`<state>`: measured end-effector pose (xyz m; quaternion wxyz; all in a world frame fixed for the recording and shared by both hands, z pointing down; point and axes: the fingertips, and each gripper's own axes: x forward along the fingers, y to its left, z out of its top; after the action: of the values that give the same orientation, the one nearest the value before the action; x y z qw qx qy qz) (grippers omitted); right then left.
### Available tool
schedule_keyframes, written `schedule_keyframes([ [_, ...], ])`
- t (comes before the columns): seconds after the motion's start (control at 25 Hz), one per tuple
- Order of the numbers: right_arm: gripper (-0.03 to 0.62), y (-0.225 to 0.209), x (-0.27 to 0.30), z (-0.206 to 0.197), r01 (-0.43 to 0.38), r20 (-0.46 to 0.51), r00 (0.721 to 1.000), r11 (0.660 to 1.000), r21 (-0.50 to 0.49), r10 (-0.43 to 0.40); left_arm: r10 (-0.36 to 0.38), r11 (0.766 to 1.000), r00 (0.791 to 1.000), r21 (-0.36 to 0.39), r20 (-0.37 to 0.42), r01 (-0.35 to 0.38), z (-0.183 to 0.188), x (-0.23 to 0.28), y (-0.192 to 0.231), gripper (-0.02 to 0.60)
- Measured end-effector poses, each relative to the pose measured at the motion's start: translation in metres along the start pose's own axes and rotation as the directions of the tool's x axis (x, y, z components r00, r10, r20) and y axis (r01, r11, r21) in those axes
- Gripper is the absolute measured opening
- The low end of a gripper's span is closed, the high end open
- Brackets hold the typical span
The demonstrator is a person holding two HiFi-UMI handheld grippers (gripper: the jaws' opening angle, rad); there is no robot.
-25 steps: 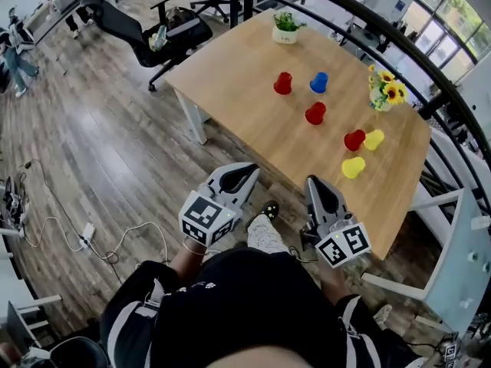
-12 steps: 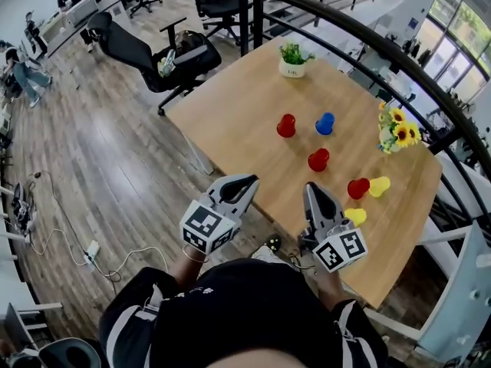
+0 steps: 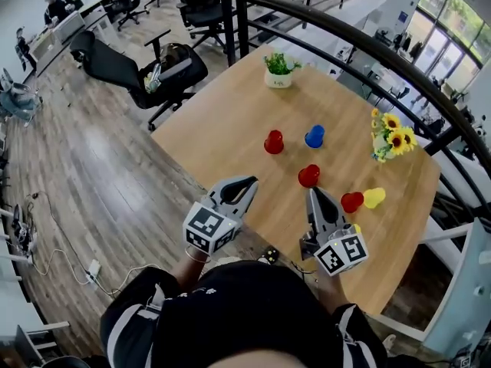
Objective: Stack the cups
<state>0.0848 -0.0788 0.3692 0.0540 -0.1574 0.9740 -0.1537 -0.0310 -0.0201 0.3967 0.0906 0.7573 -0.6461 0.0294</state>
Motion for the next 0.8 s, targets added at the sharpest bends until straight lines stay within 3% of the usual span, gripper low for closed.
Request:
schedule_keyframes([
  [0.4,0.0,-0.024,0.007,-0.014,0.128,-0.005,0.992,0.992,-0.003,-0.128,-0.083,0.997,0.996,-0.008,-0.043,0.083,-0.012,0.034,0.023,0.021],
  [0.64,0.0,-0.035,0.027,-0.015,0.274,0.022,0.961,0.961,0.026,-0.275,-0.189,0.976,0.979,0.098,-0.074,0.195,0.006,0.055,0.047,0.021],
  [0.8,0.001,-0.03,0.05,-0.019,0.327,0.023,0.944,0.945,0.025,-0.328,-0.238,0.969,0.969,0.053,-0.07,0.242,0.013,0.064,0.076,0.021],
])
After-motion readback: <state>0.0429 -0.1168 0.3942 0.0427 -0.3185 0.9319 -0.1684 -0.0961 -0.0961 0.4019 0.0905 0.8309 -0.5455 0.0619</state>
